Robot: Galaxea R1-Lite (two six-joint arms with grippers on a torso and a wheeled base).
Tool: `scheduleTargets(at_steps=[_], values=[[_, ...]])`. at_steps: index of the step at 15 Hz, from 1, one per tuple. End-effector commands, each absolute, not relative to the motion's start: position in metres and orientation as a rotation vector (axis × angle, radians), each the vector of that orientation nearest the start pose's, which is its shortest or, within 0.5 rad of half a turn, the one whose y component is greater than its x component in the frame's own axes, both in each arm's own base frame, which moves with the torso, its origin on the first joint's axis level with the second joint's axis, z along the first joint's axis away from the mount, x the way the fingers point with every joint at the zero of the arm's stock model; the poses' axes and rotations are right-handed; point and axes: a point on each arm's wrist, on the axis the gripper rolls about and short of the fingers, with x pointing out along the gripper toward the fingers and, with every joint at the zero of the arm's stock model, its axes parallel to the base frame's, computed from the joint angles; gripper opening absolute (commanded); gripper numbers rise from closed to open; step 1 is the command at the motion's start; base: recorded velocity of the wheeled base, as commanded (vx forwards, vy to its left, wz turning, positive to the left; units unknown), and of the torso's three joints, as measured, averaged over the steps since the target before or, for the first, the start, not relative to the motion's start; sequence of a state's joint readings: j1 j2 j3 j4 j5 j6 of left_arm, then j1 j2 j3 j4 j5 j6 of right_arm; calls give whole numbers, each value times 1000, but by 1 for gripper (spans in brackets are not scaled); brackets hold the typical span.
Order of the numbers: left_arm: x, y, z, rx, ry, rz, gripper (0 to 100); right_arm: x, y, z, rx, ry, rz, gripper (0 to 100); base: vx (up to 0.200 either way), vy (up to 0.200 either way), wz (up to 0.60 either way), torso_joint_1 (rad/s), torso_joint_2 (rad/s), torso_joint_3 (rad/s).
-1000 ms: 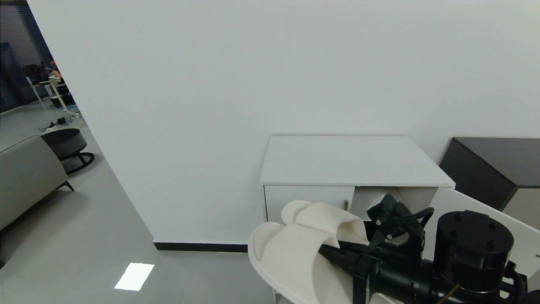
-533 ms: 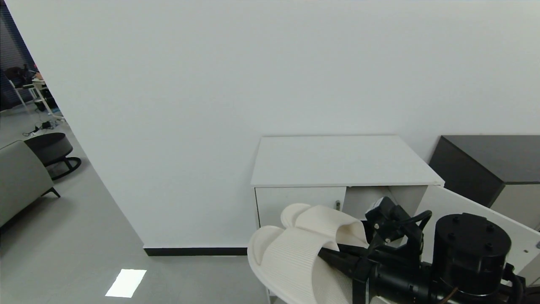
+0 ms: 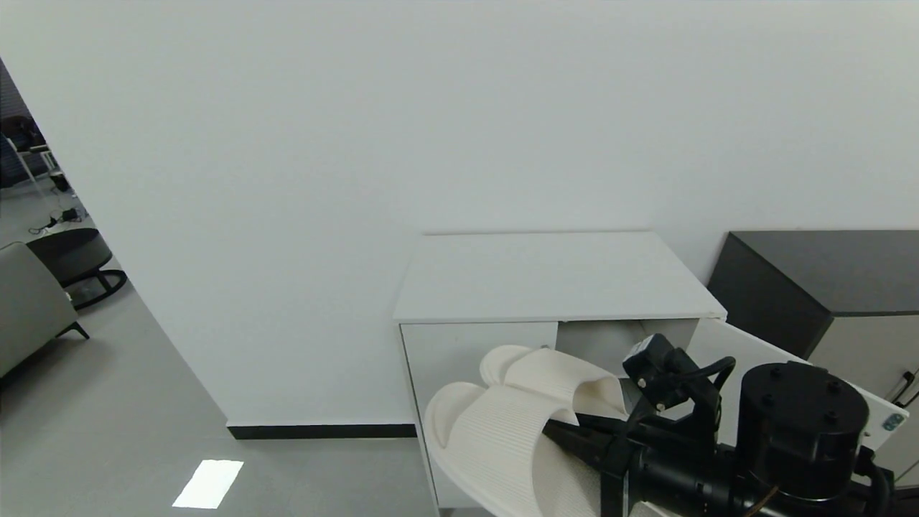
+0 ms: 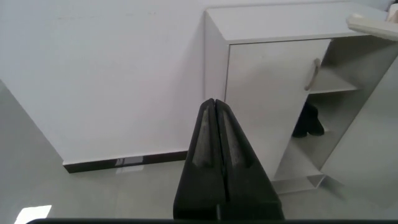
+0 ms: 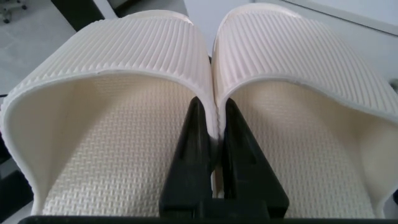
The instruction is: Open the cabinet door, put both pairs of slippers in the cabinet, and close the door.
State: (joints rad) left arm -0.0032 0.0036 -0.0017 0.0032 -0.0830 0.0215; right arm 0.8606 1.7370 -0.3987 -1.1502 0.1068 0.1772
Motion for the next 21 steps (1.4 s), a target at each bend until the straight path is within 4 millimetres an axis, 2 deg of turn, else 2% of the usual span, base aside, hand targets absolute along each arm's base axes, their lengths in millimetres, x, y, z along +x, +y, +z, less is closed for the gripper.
scheduleTargets(at_steps=[1,12,21], values=[[-23,-2,76,21,5,-86,0,171,202,123,90,270,945,0,0,-200,0,2,2,2],[-23,-2,76,20,5,-86,0,170,201,122,87,274,946,0,0,-200,0,3,3,3],[-23,-2,76,9,6,-84,0,169,202,112,90,279,960,0,0,0,0,0,0,0]])
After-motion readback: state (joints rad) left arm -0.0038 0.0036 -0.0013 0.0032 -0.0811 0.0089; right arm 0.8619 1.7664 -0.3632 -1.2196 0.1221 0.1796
